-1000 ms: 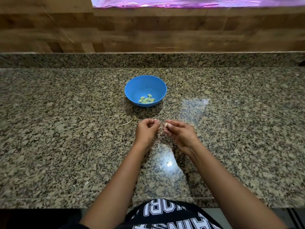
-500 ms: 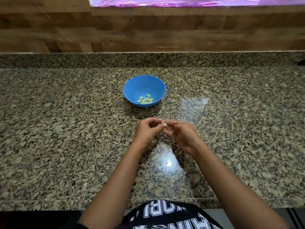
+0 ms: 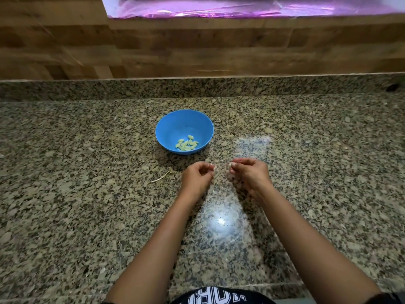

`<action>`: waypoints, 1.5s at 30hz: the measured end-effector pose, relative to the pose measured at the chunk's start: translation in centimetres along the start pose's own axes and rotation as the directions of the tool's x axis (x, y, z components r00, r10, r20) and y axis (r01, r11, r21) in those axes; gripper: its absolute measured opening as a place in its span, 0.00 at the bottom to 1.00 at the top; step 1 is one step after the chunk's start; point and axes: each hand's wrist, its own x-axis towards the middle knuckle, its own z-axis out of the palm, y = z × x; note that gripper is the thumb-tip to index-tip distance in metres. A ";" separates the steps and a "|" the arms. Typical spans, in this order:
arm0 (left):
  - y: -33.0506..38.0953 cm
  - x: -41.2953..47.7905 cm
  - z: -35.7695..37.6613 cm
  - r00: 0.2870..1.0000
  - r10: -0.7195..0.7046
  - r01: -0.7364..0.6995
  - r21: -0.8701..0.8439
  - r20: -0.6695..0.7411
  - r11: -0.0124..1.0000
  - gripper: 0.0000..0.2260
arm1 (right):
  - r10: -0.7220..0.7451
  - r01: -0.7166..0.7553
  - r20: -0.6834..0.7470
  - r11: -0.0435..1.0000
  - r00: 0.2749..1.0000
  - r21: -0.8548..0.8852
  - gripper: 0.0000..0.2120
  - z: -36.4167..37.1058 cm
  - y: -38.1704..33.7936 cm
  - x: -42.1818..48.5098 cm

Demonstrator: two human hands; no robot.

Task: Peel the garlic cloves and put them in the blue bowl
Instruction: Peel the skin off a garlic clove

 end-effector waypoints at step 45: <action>-6.0 -1.3 -10.5 0.925 0.161 -0.143 0.078 -0.345 0.987 0.17 | -0.161 0.731 0.732 -0.077 0.663 -0.678 0.31 11.5 7.3 -2.2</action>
